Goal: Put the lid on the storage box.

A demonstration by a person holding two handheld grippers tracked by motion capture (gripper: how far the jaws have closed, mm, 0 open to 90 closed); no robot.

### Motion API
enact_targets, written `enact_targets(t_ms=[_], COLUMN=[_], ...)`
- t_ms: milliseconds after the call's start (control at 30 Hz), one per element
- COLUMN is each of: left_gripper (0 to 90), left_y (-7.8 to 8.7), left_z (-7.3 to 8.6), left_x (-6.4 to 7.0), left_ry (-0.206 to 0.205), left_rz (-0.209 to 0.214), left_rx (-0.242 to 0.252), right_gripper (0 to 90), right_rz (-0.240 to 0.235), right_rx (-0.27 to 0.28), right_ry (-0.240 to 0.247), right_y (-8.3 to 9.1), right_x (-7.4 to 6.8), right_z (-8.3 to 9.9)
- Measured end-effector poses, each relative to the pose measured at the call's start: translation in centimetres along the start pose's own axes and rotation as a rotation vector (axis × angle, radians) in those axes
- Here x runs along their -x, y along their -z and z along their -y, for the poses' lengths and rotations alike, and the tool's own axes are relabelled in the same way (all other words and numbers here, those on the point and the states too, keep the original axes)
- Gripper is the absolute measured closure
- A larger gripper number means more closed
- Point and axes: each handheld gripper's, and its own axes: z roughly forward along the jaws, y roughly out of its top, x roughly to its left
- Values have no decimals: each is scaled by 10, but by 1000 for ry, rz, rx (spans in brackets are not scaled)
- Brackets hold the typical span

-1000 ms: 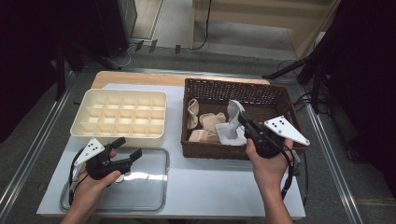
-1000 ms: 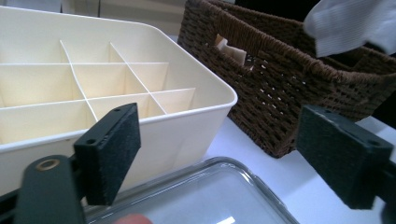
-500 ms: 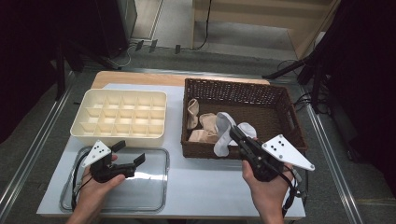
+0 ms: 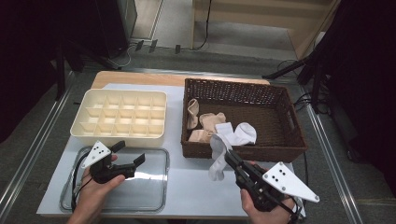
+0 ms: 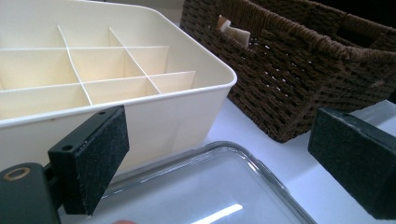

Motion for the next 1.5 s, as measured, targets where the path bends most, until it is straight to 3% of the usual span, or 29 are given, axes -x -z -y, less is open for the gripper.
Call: enact_targets(t_ms=[300, 533, 700, 867, 900, 1000, 1100, 1500], left_gripper=[66, 66, 70, 71, 71, 71, 72, 75], left_y=[1, 1, 3, 3, 3, 3, 3, 5], left_z=[1, 1, 0, 1, 1, 1, 1, 0], left_x=[0, 0, -2, -3, -3, -4, -4, -6], left_ry=[9, 13, 19, 19, 18, 17, 18, 22], left_rz=[-2, 1, 0, -7, -8, -10, -10, -11], left_rx=[3, 6, 12, 10, 10, 9, 10, 19], right_gripper=[895, 895, 895, 885, 863, 786, 758, 760], right_rz=[0, -15, 30, 132, 136, 147, 164, 188], right_rx=[-43, -111, -152, -189, -190, -180, -166, -115], right_ry=[-9, -11, -42, -30, -51, -80, -62, -27], right_y=[7, 1, -5, -7, -6, -5, -3, -11], right_x=[-1, 2, 15, 32, 36, 42, 43, 56], right_z=[34, 64, 86, 103, 105, 106, 102, 59])
